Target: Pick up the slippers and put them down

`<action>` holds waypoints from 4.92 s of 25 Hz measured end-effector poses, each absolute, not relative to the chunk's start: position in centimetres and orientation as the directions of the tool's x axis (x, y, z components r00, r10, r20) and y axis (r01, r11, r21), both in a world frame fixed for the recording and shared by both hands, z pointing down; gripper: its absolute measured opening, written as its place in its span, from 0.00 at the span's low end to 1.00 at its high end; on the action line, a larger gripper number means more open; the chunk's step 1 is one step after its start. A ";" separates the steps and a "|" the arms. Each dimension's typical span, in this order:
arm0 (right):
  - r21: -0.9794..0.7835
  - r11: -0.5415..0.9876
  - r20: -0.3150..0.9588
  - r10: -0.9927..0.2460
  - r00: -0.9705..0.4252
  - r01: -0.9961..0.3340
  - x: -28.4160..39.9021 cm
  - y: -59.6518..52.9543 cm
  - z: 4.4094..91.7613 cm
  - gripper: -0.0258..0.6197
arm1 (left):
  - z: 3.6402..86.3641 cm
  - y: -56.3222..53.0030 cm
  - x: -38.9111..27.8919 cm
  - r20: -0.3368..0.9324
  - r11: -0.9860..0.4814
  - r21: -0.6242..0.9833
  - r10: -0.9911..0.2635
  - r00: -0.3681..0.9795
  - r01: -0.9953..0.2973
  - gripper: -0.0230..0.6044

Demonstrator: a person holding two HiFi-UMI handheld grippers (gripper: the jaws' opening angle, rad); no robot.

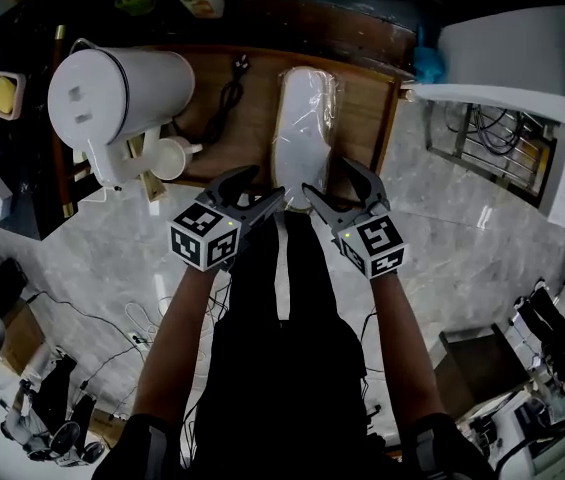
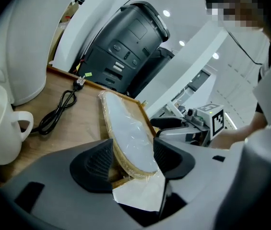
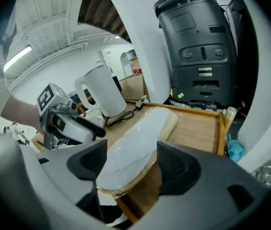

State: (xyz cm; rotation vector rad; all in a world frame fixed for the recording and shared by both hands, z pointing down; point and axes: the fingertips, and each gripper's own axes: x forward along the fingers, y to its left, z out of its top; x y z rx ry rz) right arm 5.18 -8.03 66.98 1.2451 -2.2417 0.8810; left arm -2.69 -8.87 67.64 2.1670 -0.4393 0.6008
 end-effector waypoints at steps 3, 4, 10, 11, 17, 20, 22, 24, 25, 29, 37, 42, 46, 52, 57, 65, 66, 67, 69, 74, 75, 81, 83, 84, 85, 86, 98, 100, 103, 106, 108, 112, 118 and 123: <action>-0.356 0.341 0.632 -0.598 -0.493 -0.870 5.7 -8.7 68.5 0.55 | 69.1 -9.4 -2.4 0.565 -0.574 0.640 -0.099 0.819 -0.511 0.45; -0.366 0.329 0.633 -0.598 -0.492 -0.870 5.8 -8.8 68.9 0.55 | 69.5 -9.6 -2.4 0.568 -0.565 0.644 -0.099 0.817 -0.516 0.45; -0.393 0.266 0.652 -0.595 -0.471 -0.880 6.6 -9.0 70.7 0.55 | 71.5 -10.3 -2.4 0.601 -0.534 0.637 -0.108 0.792 -0.556 0.45; -0.406 0.250 0.651 -0.597 -0.470 -0.879 6.7 -9.0 70.9 0.55 | 71.7 -10.4 -2.4 0.604 -0.530 0.637 -0.108 0.790 -0.559 0.45; -0.492 0.201 0.636 -0.581 -0.507 -0.847 6.2 -8.8 71.7 0.55 | 72.1 -10.6 -1.3 0.622 -0.535 0.640 -0.062 0.781 -0.552 0.44; -0.505 0.201 0.641 -0.563 -0.521 -0.839 5.7 -8.6 72.1 0.55 | 72.7 -10.5 -0.8 0.660 -0.540 0.624 -0.023 0.751 -0.565 0.44; -0.514 0.205 0.642 -0.552 -0.532 -0.833 5.3 -8.5 72.3 0.54 | 73.0 -10.5 -0.4 0.675 -0.553 0.612 -0.006 0.738 -0.565 0.44; -0.517 0.204 0.644 -0.546 -0.535 -0.831 5.2 -8.6 72.4 0.53 | 73.2 -10.4 0.0 0.682 -0.565 0.607 0.009 0.731 -0.559 0.44; -0.518 0.201 0.646 -0.545 -0.534 -0.831 5.2 -8.6 72.5 0.53 | 73.3 -10.5 0.2 0.681 -0.568 0.609 0.016 0.732 -0.554 0.44; -0.537 0.189 0.647 -0.532 -0.546 -0.822 5.2 -8.7 72.6 0.51 | 73.3 -10.4 0.7 0.651 -0.559 0.647 0.053 0.757 -0.518 0.41; -0.529 0.204 0.650 -0.526 -0.548 -0.824 5.2 -8.7 72.0 0.49 | 72.9 -10.0 0.7 0.643 -0.541 0.664 0.062 0.764 -0.515 0.40; -0.515 0.226 0.643 -0.536 -0.547 -0.827 4.9 -8.6 70.4 0.49 | 71.2 -9.9 0.3 0.640 -0.554 0.651 0.033 0.768 -0.519 0.40; -0.529 0.217 0.621 -0.559 -0.549 -0.820 4.8 -8.4 68.4 0.48 | 69.1 -9.7 0.2 0.638 -0.574 0.638 0.020 0.770 -0.513 0.40; -0.522 0.221 0.600 -0.591 -0.539 -0.824 4.9 -8.2 64.9 0.47 | 65.4 -9.5 0.2 0.629 -0.606 0.615 -0.006 0.777 -0.503 0.40; -0.508 0.231 0.589 -0.610 -0.530 -0.830 5.0 -7.6 61.3 0.47 | 61.7 -8.9 0.2 0.626 -0.635 0.592 -0.024 0.779 -0.496 0.40; -0.460 0.228 0.541 -0.694 -0.475 -0.858 5.9 -6.2 54.9 0.45 | 54.9 -7.9 1.1 0.586 -0.709 0.512 -0.125 0.801 -0.485 0.39; -0.458 0.230 0.534 -0.702 -0.472 -0.859 5.9 -6.0 54.2 0.45 | 54.3 -7.6 1.1 0.580 -0.712 0.510 -0.131 0.804 -0.483 0.39; -0.456 0.232 0.526 -0.708 -0.470 -0.859 5.8 -5.8 53.6 0.44 | 53.7 -7.4 1.1 0.574 -0.714 0.508 -0.136 0.807 -0.482 0.39; -0.452 0.235 0.513 -0.720 -0.467 -0.860 5.8 -5.5 52.4 0.44 | 52.5 -7.2 1.0 0.562 -0.720 0.503 -0.148 0.814 -0.478 0.39; -0.433 0.263 0.487 -0.736 -0.470 -0.862 5.5 -4.8 49.6 0.44 | 49.7 -6.5 0.6 0.522 -0.727 0.496 -0.186 0.832 -0.474 0.39; -0.423 0.271 0.483 -0.739 -0.469 -0.865 5.4 -4.7 49.0 0.44 | 49.1 -6.4 0.6 0.515 -0.728 0.496 -0.192 0.836 -0.473 0.39; -0.373 0.295 0.470 -0.758 -0.453 -0.880 5.6 -3.5 46.1 0.44 | 46.5 -5.2 0.8 0.473 -0.742 0.506 -0.188 0.861 -0.440 0.39; -0.352 0.305 0.454 -0.771 -0.446 -0.885 5.8 -3.0 45.0 0.44 | 45.7 -4.7 1.0 0.458 -0.752 0.506 -0.180 0.870 -0.422 0.39; -0.337 0.310 0.441 -0.782 -0.440 -0.889 5.9 -2.7 44.5 0.44 | 45.2 -4.4 1.0 0.449 -0.758 0.506 -0.175 0.876 -0.411 0.39; -0.324 0.312 0.428 -0.793 -0.433 -0.893 5.9 -2.5 44.0 0.44 | 44.8 -4.2 1.1 0.442 -0.765 0.505 -0.169 0.881 -0.400 0.39; -0.317 0.312 0.417 -0.802 -0.427 -0.896 5.9 -2.3 43.5 0.44 | 44.4 -4.1 1.0 0.438 -0.773 0.500 -0.164 0.884 -0.391 0.39; -0.345 0.333 0.328 -0.833 -0.445 -0.877 3.9 -1.5 40.7 0.42 | 40.8 -3.7 -0.9 0.416 -0.817 0.413 -0.223 0.881 -0.402 0.39; -0.345 0.343 0.321 -0.832 -0.453 -0.874 3.5 -1.5 40.7 0.42 | 40.5 -3.8 -1.3 0.415 -0.819 0.395 -0.246 0.876 -0.417 0.39; -0.348 0.349 0.306 -0.835 -0.457 -0.870 3.0 -1.9 40.4 0.42 | 40.1 -4.2 -1.8 0.410 -0.815 0.381 -0.275 0.870 -0.437 0.39; -0.341 0.360 0.296 -0.835 -0.463 -0.868 2.5 -2.5 40.1 0.42 | 39.8 -4.8 -2.4 0.401 -0.809 0.382 -0.290 0.869 -0.446 0.39; -0.334 0.371 0.295 -0.832 -0.470 -0.866 2.1 -2.8 40.0 0.42 | 39.8 -5.0 -2.8 0.397 -0.808 0.382 -0.293 0.870 -0.448 0.39; -0.322 0.377 0.294 -0.832 -0.471 -0.868 1.3 -3.3 39.9 0.42 | 39.8 -5.4 -3.6 0.391 -0.804 0.387 -0.301 0.870 -0.452 0.39; -0.316 0.360 0.299 -0.840 -0.453 -0.878 0.2 -3.2 40.0 0.42 | 40.0 -5.4 -4.7 0.382 -0.805 0.401 -0.287 0.878 -0.438 0.38; -0.314 0.338 0.304 -0.849 -0.432 -0.887 -0.3 -3.0 40.2 0.42 | 40.1 -5.3 -5.3 0.374 -0.823 0.394 -0.262 0.889 -0.409 0.35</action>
